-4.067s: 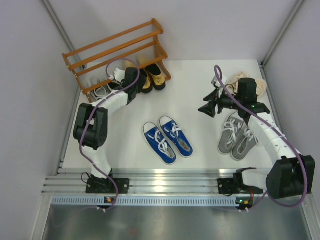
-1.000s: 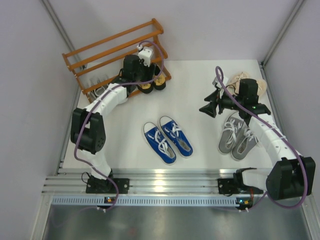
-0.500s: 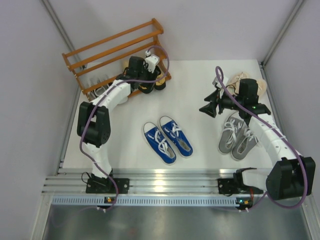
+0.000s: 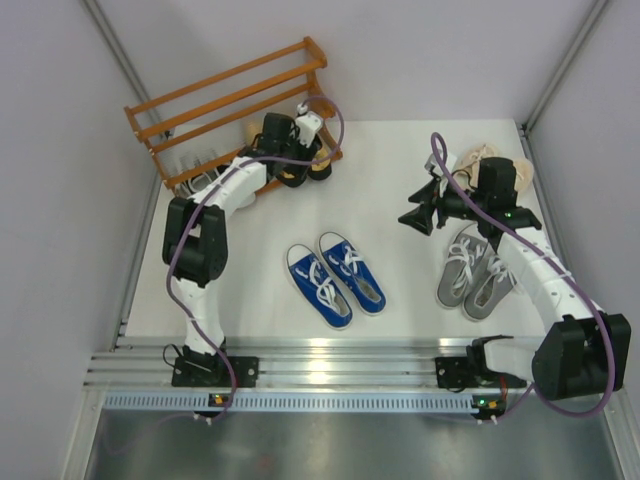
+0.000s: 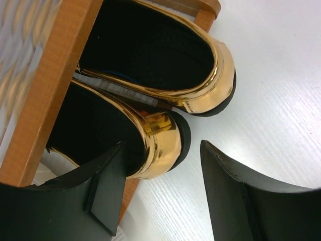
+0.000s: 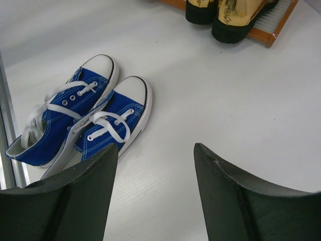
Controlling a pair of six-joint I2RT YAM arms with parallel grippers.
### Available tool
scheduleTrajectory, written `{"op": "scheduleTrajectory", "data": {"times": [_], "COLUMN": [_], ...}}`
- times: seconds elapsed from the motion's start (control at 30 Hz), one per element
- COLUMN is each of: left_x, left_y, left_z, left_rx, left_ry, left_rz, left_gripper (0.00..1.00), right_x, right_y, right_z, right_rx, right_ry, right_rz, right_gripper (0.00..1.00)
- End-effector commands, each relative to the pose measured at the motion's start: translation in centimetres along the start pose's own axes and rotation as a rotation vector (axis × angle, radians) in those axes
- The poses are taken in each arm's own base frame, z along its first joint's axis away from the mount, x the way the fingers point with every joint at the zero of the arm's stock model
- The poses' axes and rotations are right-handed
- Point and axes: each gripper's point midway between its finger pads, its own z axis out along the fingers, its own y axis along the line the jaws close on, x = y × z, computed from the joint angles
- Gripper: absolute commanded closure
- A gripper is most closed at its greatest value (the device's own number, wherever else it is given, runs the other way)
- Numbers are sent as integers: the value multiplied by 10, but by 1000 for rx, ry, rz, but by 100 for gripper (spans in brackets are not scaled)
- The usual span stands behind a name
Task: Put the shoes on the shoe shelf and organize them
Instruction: Adjust the shoe at the shoe shelf.
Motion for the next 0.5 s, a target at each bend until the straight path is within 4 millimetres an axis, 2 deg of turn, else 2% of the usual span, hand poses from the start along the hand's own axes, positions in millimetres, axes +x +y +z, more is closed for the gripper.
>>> {"op": "scheduleTrajectory", "data": {"times": [0.0,0.07,0.17,0.2,0.33,0.47], "left_x": [-6,-4,-6,-8,-13,-10], "left_y": [6,6,5,6,8,9], "left_z": [3,5,4,1,-6,-9], "left_rx": [-9,-7,1,0,-5,-12], "left_ry": [-13,-7,-13,-19,-31,-23], "left_rz": [61,66,71,72,106,135], "left_gripper": [37,39,50,58,76,82], "right_x": [-12,-11,-11,-11,-10,-10], "right_y": [-3,-3,-4,-4,-4,-3], "right_z": [-5,-5,-5,-5,-4,-4], "right_rx": [1,2,2,2,1,0], "right_ry": [-42,-41,-40,-40,-39,-39], "right_rz": [-61,-58,-58,-60,-56,-56], "right_gripper": [37,38,38,37,38,38]}}
